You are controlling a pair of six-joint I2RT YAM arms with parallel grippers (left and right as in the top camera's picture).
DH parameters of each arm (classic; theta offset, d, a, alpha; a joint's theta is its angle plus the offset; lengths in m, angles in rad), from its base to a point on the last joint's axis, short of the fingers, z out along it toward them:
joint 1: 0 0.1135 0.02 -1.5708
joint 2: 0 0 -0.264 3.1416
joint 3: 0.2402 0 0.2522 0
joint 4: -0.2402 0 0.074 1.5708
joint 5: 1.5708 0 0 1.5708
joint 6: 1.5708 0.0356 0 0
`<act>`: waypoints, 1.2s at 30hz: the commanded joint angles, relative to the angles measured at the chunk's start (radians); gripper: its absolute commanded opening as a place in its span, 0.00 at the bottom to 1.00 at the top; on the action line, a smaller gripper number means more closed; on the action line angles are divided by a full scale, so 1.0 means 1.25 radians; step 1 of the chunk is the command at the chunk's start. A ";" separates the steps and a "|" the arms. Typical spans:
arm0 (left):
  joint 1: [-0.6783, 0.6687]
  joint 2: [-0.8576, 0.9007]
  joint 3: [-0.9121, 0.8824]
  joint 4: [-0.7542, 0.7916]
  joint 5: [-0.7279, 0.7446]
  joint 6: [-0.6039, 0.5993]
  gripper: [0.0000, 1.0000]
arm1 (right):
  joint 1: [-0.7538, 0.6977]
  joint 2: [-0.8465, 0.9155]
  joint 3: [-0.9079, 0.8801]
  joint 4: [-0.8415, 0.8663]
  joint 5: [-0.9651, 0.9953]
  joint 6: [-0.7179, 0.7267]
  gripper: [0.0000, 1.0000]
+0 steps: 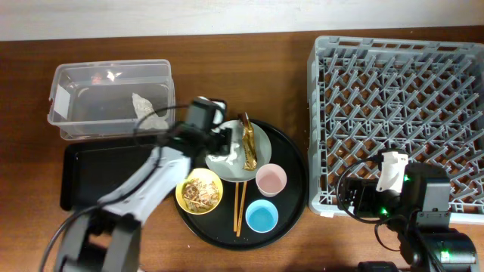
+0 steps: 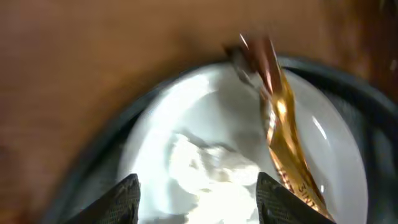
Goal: Sort waste into correct bins and load items into the dishwasher rack
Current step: 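Carry the tissue with the left gripper and drop it into the clear bin, then return the left gripper to the plate and grasp the gold wrapper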
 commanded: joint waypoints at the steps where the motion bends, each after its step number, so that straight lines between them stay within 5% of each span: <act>1: -0.040 0.085 0.000 0.016 -0.003 0.005 0.59 | -0.002 -0.002 0.014 0.002 -0.004 0.006 0.98; 4: -0.055 0.129 0.000 0.017 -0.003 0.005 0.52 | -0.002 -0.002 0.014 0.002 -0.004 0.006 0.99; 5: -0.055 0.132 0.000 0.015 -0.003 0.005 0.33 | -0.002 -0.002 0.014 0.002 -0.004 0.006 0.98; 6: -0.055 0.127 0.002 0.016 -0.003 0.005 0.00 | -0.002 -0.002 0.014 0.001 -0.004 0.006 0.98; 11: -0.023 0.025 0.035 0.015 -0.018 0.005 0.01 | -0.002 -0.002 0.014 -0.002 -0.004 0.006 0.98; 15: 0.080 -0.107 0.042 0.060 -0.218 0.005 0.00 | -0.002 -0.002 0.014 -0.001 -0.004 0.006 0.98; 18: 0.173 -0.109 0.042 0.152 -0.264 0.005 0.01 | -0.002 -0.002 0.014 -0.002 -0.004 0.006 0.98; 22: 0.301 -0.055 0.042 0.244 -0.261 0.005 0.13 | -0.002 -0.002 0.014 -0.001 -0.004 0.006 0.98; 25: 0.322 -0.008 0.042 0.280 -0.261 0.005 0.46 | -0.002 -0.002 0.014 -0.001 -0.004 0.006 0.98; 27: 0.322 -0.001 0.042 0.302 -0.260 0.005 0.51 | -0.002 -0.002 0.014 -0.002 -0.004 0.006 0.98; 32: 0.298 -0.035 0.055 0.245 -0.109 0.014 0.53 | -0.002 -0.002 0.014 -0.002 -0.004 0.006 0.98; 36: 0.144 -0.042 0.054 0.022 0.063 -0.019 0.53 | -0.002 -0.002 0.014 -0.002 -0.004 0.006 0.98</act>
